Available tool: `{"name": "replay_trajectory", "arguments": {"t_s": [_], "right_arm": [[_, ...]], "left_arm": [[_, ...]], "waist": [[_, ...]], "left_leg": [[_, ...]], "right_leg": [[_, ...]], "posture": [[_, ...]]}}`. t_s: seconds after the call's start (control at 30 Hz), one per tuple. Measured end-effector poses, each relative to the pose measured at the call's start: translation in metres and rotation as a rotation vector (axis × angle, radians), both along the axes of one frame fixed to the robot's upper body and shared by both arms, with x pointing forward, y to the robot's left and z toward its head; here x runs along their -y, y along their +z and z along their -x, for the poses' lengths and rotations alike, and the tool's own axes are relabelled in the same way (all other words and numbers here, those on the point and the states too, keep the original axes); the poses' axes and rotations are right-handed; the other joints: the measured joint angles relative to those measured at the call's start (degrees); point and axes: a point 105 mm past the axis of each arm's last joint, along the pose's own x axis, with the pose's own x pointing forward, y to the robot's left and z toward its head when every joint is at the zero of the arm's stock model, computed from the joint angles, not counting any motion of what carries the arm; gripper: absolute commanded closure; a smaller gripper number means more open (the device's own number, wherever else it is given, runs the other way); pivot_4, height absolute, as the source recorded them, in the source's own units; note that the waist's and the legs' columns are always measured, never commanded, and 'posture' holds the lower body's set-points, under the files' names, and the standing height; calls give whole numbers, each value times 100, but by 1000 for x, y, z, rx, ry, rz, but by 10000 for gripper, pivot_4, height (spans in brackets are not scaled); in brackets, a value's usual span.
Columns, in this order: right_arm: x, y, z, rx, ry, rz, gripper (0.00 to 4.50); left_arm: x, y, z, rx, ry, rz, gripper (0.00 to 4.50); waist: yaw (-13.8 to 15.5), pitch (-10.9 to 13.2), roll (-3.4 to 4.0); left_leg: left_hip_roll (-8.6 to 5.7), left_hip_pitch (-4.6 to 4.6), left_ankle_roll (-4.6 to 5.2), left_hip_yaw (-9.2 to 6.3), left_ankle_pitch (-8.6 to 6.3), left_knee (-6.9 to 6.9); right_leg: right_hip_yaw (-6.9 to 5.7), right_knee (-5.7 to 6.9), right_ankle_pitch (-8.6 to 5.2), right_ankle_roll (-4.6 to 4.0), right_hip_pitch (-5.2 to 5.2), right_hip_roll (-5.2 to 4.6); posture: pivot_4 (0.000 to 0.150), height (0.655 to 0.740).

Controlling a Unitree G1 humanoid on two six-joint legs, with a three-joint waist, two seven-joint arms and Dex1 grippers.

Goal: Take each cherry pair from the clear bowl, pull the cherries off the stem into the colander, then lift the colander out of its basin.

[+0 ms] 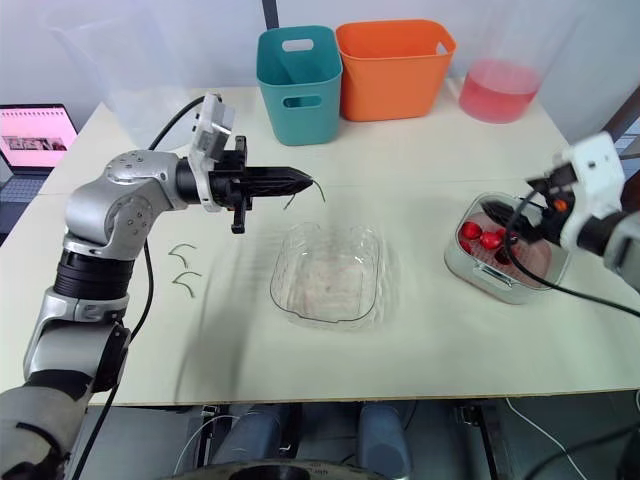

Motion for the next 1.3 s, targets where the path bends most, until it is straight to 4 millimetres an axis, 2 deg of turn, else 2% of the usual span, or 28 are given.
{"name": "replay_trajectory", "arguments": {"t_s": [0.07, 0.13, 0.2, 0.27, 0.3, 0.4, 0.47, 0.57, 0.73, 0.83, 0.9, 1.07, 1.2, 1.3], "right_arm": [[-52, 12, 5, 26, 207, -50, 361], [-96, 13, 14, 8, 386, -74, 361], [-130, 8, 24, -29, 534, -81, 361], [-150, 2, 31, -63, 622, -76, 361], [-165, 2, 35, -62, 679, -79, 361], [-202, -10, 53, -92, 864, -53, 361], [-210, -18, 57, -115, 905, -32, 361], [-215, -24, 58, -107, 929, 2, 361], [-216, -32, 57, -115, 937, 26, 361], [-216, -33, 56, -114, 932, 34, 0], [-215, -34, 55, -116, 926, 34, 0], [-212, -33, 53, -116, 905, 34, 0], [-204, -26, 46, -92, 862, 9, 0], [-187, -18, 32, -54, 755, -54, 0]], "left_arm": [[-20, -4, -2, -41, 96, 19, 45000], [-42, -15, -1, -93, 189, 17, 45000], [-62, -31, 3, -168, 282, 3, 45000], [-76, -40, 8, -224, 344, 7, 45000], [-89, -46, 13, -260, 399, 20, 45000], [-126, -81, 30, -426, 566, 37, 45000], [-139, -97, 38, -498, 633, 40, 45000], [-155, -106, 45, -535, 709, 56, 45000], [-166, -120, 49, -580, 765, 65, 45000], [-169, -124, 46, -580, 779, 85, 35571], [-170, -126, 45, -581, 782, 88, 26538], [-173, -127, 44, -573, 795, 88, 441], [-179, -121, 44, -541, 801, 57, 441], [-183, -103, 42, -472, 785, 12, 441]], "waist": [[-68, 0, 0], [-98, 1, -1], [-103, 1, -1], [-9, 2, -4], [-1, 0, -1], [10, -2, 1], [109, 1, -6], [197, -3, -8], [188, -3, -9], [170, -3, -9], [152, -3, -9], [118, -3, -9], [74, -3, -9], [85, -3, -9]], "left_leg": [[8, -1, -1, -11, 0, -3], [9, -5, -3, -18, 1, -3], [3, -6, -1, -20, 1, -3], [-8, -12, 1, -28, -1, -1], [-9, -9, 1, -21, -1, -1], [-9, -5, 1, -21, -1, -5], [-13, -13, 6, -34, -4, -2], [-19, -6, 8, -31, -7, 0], [-17, -6, 7, -29, -7, -5], [-16, -6, 7, -28, -7, -8], [-15, -6, 7, -28, -7, -9], [-14, -6, 7, -28, -7, -11], [-13, -6, 8, -29, -7, -12], [-14, -7, 8, -31, -7, -14]], "right_leg": [[0, -1, 0, 0, -1, 7], [-2, -3, 0, 0, -3, 10], [-1, -3, 0, 0, -5, 4], [-4, -5, 0, -1, -5, -7], [2, -8, 0, -1, -5, -11], [8, -4, 0, -1, -12, -10], [-3, -5, 0, -1, -9, -13], [0, -14, 2, -3, -1, -18], [0, -13, 2, -3, -2, -18], [0, -13, 2, -4, -4, -17], [0, -13, 2, -4, -5, -17], [0, -12, 2, -4, -7, -17], [0, -13, 2, -4, -6, -17], [-2, -13, 2, -4, -6, -18]], "posture": [[1500, 7400], [1500, 7400], [1500, 7400], [1500, 7400], [1500, 7400], [1500, 7400], [1500, 7400], [1500, 7400], [1500, 7400], [1500, 7400], [1500, 7400], [1500, 7400], [1500, 7400], [1500, 7400]]}}
